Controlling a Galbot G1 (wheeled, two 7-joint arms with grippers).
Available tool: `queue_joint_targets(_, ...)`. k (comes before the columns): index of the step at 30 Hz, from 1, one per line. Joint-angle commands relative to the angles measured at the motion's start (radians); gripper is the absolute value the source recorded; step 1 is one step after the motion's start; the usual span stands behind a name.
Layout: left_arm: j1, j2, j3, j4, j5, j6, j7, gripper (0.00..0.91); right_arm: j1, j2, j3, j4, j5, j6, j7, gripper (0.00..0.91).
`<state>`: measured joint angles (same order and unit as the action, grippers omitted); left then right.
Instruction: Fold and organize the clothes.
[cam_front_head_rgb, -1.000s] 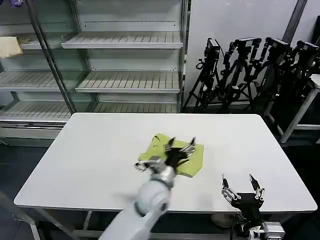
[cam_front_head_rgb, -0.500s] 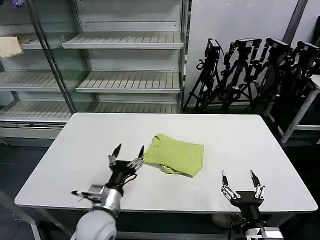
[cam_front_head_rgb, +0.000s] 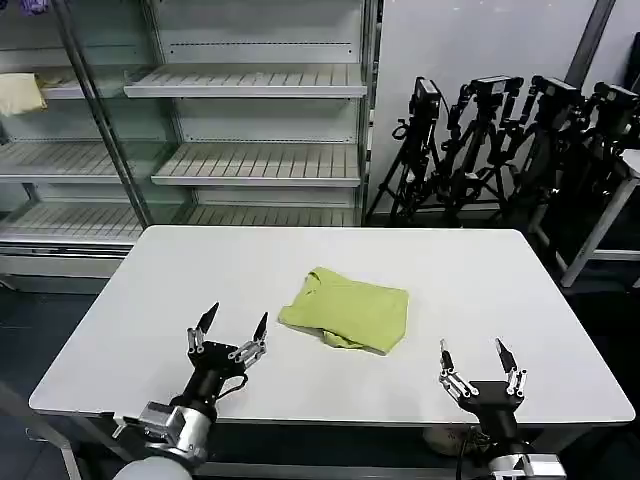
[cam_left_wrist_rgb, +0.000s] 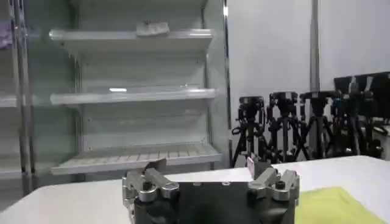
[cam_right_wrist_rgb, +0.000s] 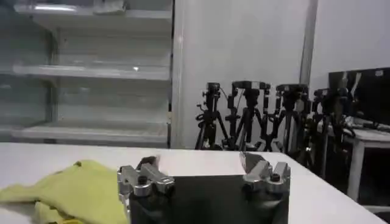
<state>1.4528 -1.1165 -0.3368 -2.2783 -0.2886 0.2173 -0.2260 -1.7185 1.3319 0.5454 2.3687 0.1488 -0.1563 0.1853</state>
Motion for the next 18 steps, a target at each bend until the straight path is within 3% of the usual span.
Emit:
queue_joint_targets(1, 0.111, -0.008, -0.044, -0.057, 0.043, 0.012, 0.025, 0.907, 0.009, -0.005, 0.004, -0.001, 0.017, 0.003, 0.007, 0.907)
queue_joint_targets(18, 0.148, -0.039, -0.077, -0.074, 0.065, 0.052, 0.064, 0.907, -0.028, -0.013, 0.017, 0.027, 0.006, -0.021, 0.001, 0.907)
